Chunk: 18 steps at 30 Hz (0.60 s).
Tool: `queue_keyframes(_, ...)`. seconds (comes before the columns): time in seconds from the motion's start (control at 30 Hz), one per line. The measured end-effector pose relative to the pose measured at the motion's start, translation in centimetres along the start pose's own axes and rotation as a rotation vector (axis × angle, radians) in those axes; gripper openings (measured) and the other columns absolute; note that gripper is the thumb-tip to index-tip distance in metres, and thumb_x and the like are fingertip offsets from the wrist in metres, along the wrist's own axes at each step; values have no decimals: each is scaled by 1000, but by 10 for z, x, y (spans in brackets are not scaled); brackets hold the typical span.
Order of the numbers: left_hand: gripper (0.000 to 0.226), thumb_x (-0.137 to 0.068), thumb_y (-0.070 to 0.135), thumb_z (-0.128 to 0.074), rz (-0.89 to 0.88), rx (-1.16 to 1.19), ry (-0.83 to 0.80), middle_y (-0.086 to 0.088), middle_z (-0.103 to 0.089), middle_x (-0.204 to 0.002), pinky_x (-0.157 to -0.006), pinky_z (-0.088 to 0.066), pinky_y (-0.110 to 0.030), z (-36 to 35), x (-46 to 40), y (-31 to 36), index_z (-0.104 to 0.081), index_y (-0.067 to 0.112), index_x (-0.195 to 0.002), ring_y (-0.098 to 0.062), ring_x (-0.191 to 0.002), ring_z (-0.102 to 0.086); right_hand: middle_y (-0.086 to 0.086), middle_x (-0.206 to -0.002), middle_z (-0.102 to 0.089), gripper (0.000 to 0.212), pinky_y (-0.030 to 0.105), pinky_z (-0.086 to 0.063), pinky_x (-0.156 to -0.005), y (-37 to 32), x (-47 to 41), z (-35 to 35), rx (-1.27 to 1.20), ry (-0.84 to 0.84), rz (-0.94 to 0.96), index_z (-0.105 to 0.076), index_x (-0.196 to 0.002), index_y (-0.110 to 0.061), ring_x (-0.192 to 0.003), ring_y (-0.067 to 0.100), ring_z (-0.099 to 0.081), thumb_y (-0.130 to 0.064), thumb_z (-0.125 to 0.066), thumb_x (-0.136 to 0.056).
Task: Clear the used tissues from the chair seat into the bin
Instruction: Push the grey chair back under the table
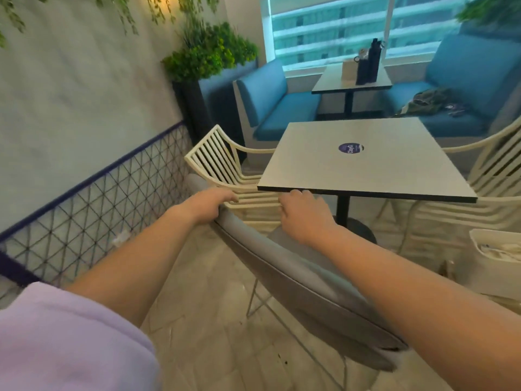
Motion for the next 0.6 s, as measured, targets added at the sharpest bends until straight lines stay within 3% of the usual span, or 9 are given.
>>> queue_keyframes(0.1,54,-77,-7,-56,-90,-94,-118,-3,-52,-131,-106,-28,-43,-18,1,4,-54,21,-123,-22,-126,-42,13,-122,-55,35,46,-42,-90,-10,8,-11,-29,-23,-45,-51,-119,-10,-114,32,-50,-30,-32,-98)
queue_keyframes(0.2,61,-66,18,-78,-97,-188,-149,3,-54,-122,-103,-25,-46,-25,1,5,-52,28,-119,-21,-119,-45,13,-121,-57,48,45,-43,-87,-23,18,-22,-77,-57,-72,-52,-119,-12,-112,32,-52,-47,-28,-97)
queue_keyframes(0.33,65,-50,48,-84,-139,-129,-94,6,-57,-108,-101,-27,-45,-26,5,7,-54,30,-105,-18,-106,-50,5,-98,-62,71,32,-42,-64,-34,34,-38,-75,-169,-150,-55,-107,-14,-84,23,-58,-77,-39,-77)
queue_keyframes(0.4,63,-51,49,-84,-155,-139,-72,5,-58,-108,-101,-26,-46,-25,7,8,-54,29,-103,-19,-106,-51,1,-87,-57,69,31,-40,-61,-37,43,-45,12,-236,-190,-52,-101,-16,-75,20,-54,-78,-50,-71)
queue_keyframes(0.47,60,-52,49,-83,-150,-152,-69,5,-59,-107,-101,-26,-46,-26,8,8,-53,30,-100,-20,-106,-51,0,-82,-55,62,31,-40,-60,-41,47,-42,66,-195,-182,-52,-100,-16,-72,19,-53,-71,-57,-72)
queue_keyframes(0.6,54,-53,47,-84,-129,-168,-49,4,-59,-101,-94,-33,-42,-23,9,10,-50,29,-90,-21,-100,-53,-1,-82,-54,53,30,-39,-60,-51,46,-34,97,-130,-34,-57,-106,-13,-71,18,-53,-60,-57,-80)
Point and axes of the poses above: each hand's wrist, its own x-axis away from the middle knuckle, its own z-axis out of the back of the hand, y = z × x, the point moved 9 cm from there along -x, towards the middle knuckle
